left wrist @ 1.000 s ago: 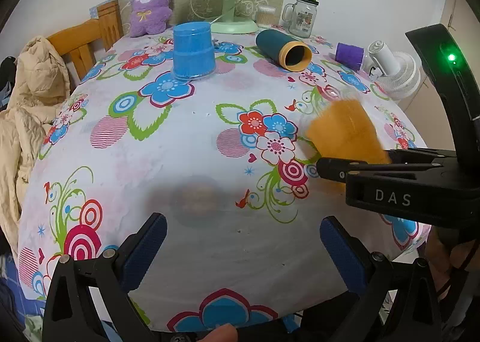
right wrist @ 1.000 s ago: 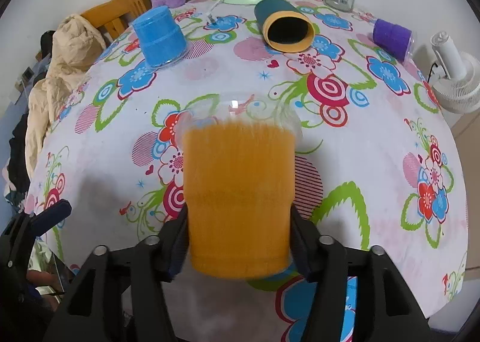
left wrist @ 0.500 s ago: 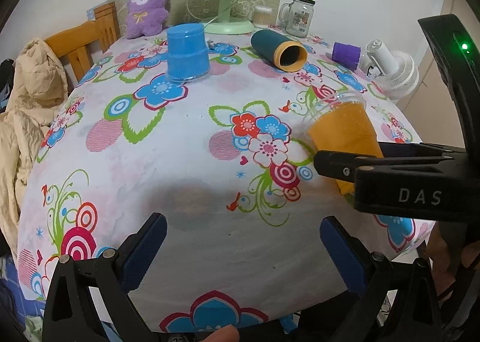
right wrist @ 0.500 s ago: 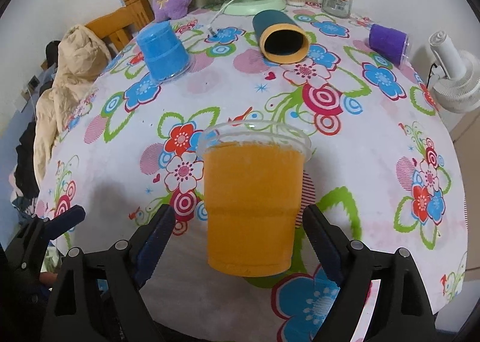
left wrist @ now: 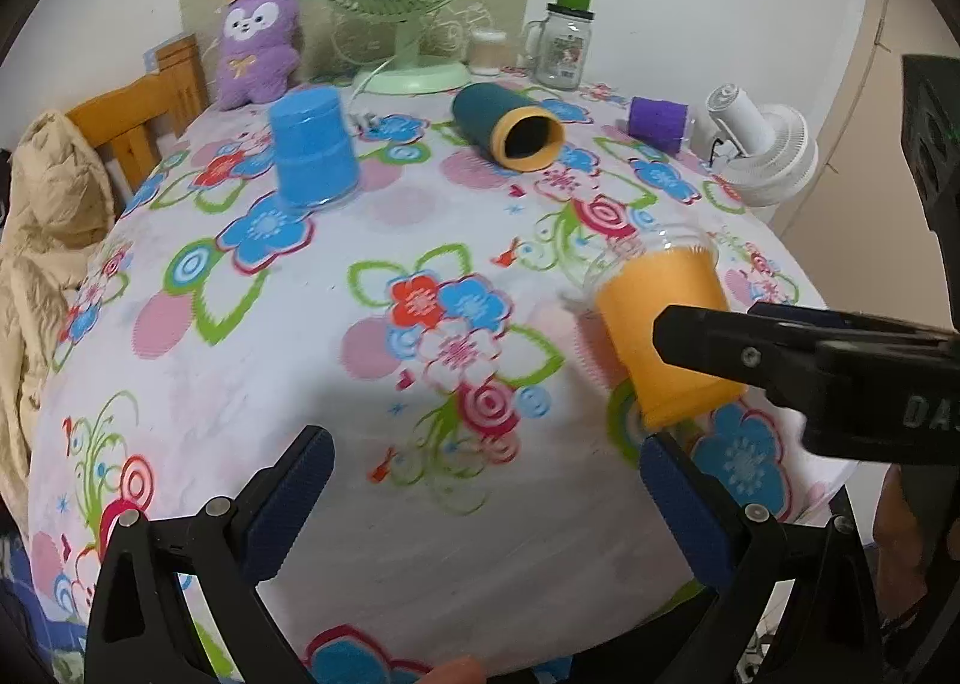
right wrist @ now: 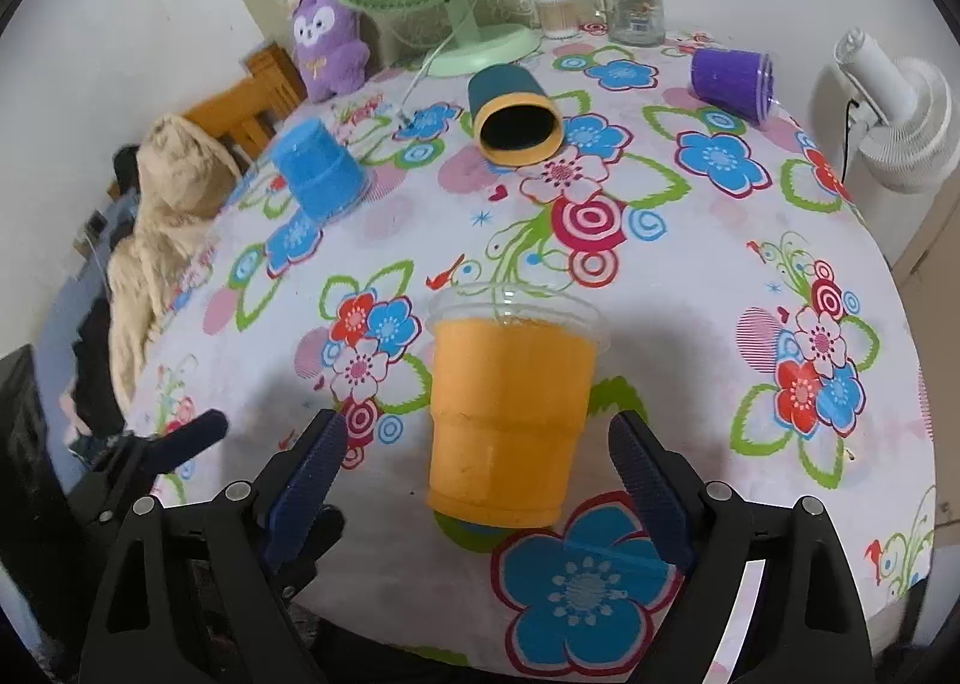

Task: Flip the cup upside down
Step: 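Rotate the right gripper to turn the orange cup mouth-down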

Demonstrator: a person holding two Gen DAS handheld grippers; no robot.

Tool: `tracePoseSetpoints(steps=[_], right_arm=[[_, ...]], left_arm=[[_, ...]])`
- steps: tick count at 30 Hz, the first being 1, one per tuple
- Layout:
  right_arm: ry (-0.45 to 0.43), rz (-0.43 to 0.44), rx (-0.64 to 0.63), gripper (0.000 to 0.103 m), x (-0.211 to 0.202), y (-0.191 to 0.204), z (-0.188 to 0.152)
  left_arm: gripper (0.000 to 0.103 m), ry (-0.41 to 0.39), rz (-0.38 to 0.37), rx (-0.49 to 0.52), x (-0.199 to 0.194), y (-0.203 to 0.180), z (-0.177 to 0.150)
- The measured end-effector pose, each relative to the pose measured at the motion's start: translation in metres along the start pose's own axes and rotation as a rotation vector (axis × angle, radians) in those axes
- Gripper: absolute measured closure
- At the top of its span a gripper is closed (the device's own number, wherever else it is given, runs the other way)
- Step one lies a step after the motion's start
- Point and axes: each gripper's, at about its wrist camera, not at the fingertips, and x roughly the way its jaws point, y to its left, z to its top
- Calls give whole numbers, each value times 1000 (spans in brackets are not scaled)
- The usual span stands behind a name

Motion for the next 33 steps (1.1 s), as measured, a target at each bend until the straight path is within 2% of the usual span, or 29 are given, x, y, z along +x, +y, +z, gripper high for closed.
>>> tracePoseSetpoints(steps=[3,6,11,14,18,23,31,33], right_arm=[[-29,36,34,12,-11,-17,2],[-46,11,64,12,-17,-35,4],[-81,16,167,11,-32,-80,0],[-91,-17,241,11,-38,-108,-3],[-95,-29,299,11,-43,-133,-10],[-96,-31,334,11,-44,-151,-19],[-99,-30,364,11,-45,-165,-28],[-98,-31,368,11,-45,-166,-29]], left_arm=[[0,-8,-9,14,2,-11,8],[0,-15,-24,28,5,-25,16],[0,-2,-53,51,17,-48,22],[0,16,-70,68,26,-61,24],[0,21,-115,84,34,-81,27],[0,45,-165,99,48,-98,26],[0,96,-185,105,67,-111,20],[5,104,-204,104,70,-111,19]])
